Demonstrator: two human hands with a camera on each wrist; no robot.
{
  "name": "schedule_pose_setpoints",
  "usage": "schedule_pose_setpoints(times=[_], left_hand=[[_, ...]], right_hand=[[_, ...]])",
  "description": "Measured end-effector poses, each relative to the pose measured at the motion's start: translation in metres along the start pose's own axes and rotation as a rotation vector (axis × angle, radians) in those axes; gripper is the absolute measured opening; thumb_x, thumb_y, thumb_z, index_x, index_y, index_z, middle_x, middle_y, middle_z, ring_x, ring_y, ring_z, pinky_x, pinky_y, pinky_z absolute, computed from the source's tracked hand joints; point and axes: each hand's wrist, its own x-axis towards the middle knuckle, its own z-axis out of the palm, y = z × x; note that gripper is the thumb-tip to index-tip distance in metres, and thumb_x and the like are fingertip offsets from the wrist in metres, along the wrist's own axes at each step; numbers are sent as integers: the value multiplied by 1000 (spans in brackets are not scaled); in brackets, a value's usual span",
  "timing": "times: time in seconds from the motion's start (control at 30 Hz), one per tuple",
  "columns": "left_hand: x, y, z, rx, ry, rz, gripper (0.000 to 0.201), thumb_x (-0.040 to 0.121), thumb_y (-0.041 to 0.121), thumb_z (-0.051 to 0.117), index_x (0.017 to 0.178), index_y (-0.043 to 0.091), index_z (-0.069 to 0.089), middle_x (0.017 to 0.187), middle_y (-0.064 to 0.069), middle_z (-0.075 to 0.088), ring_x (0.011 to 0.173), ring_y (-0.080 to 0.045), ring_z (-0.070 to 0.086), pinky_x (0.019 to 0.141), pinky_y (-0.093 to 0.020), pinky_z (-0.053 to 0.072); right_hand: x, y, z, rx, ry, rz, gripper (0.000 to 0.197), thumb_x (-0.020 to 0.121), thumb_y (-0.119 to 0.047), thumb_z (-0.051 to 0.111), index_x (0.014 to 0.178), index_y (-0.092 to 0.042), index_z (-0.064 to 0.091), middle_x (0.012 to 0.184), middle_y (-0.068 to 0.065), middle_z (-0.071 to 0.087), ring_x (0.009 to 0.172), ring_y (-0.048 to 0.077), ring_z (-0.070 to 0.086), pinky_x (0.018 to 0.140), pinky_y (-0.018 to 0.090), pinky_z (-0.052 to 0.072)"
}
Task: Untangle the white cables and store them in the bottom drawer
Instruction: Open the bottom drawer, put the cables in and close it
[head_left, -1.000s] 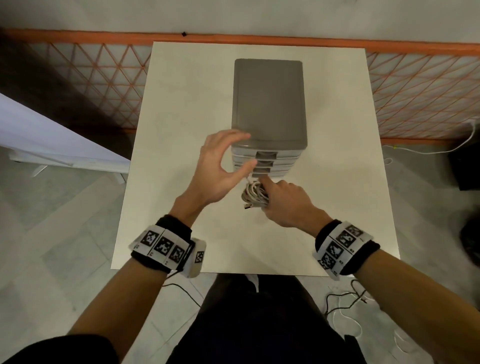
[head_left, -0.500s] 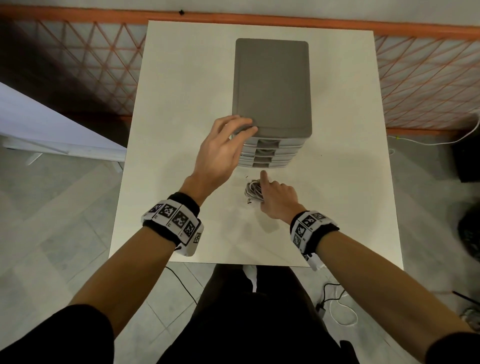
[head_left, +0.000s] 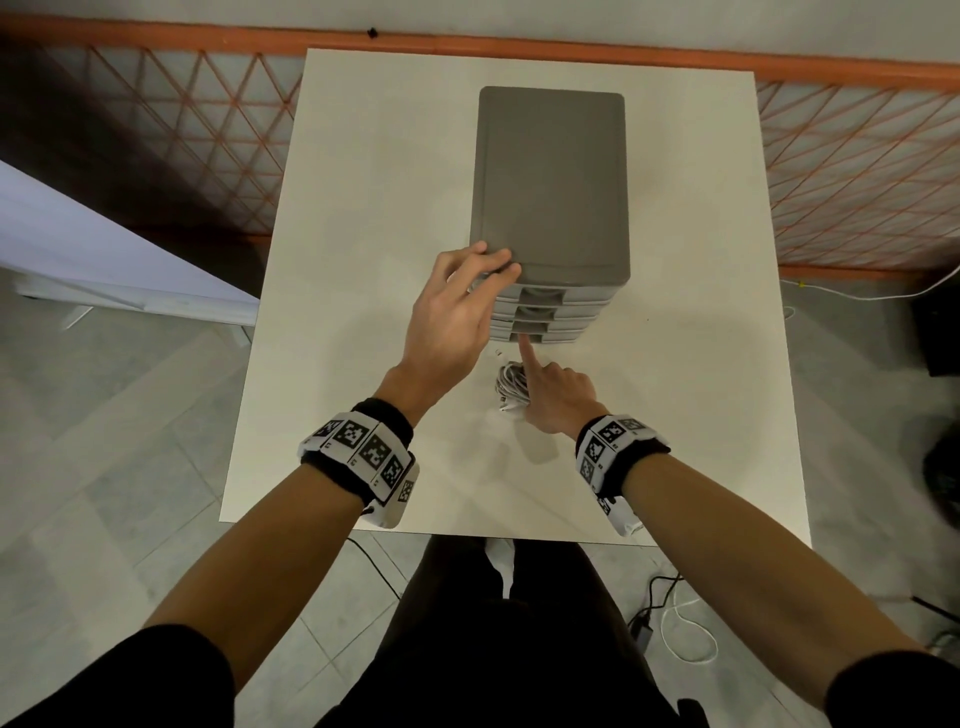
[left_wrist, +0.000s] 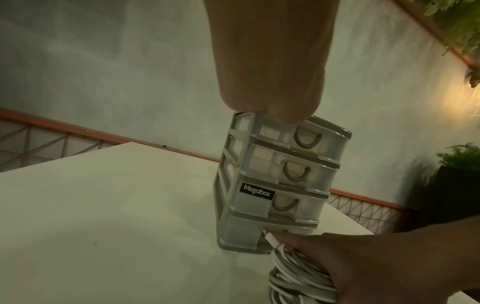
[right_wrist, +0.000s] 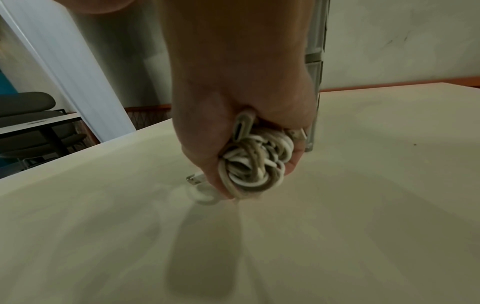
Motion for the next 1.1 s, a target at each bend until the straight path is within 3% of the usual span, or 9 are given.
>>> schedule_pose_setpoints(times=[0.23, 0.47, 0.63, 0.8, 1.1], left_hand=[[0, -3, 0, -6, 7, 1, 33, 95, -5, 57, 123, 4, 69, 125, -9, 68, 121, -29, 51, 97, -36, 53], [0, -4, 1, -10, 22, 12, 31, 95, -5, 58, 122, 3, 69, 123, -11, 68, 120, -30, 52, 95, -38, 54], [0, -5, 3, -1, 35, 28, 30, 94, -7, 59, 120, 2, 70, 121, -12, 69, 117, -31, 54, 90, -42, 56], [0, -6, 3, 6, 45, 43, 30, 94, -9, 58, 119, 2, 71, 119, -12, 69, 116, -32, 55, 93, -40, 54], [1, -5, 3, -13, 36, 32, 30, 95, -7, 59, 120, 3, 70, 121, -11, 69, 118, -31, 54, 93, -39, 55]], right_hand=[[-2, -7, -5, 116, -25, 39, 98, 85, -23, 57, 154, -24, -13, 121, 17, 60, 104, 39, 60, 85, 44, 46], [-25, -9, 9, 195, -64, 20, 99, 82, -26, 61, 153, -26, -8, 118, 17, 62, 101, 39, 62, 76, 38, 42], [-59, -5, 19, 131, -163, -55, 99, 81, -27, 63, 153, -25, -5, 111, 17, 63, 94, 38, 63, 71, 37, 43], [-84, -11, 26, 61, -241, -84, 100, 82, -24, 61, 154, -22, -8, 105, 18, 62, 91, 38, 62, 70, 37, 42], [-93, -9, 24, -17, -295, -94, 101, 81, -20, 59, 155, -21, -10, 93, 11, 59, 76, 32, 57, 66, 35, 43]])
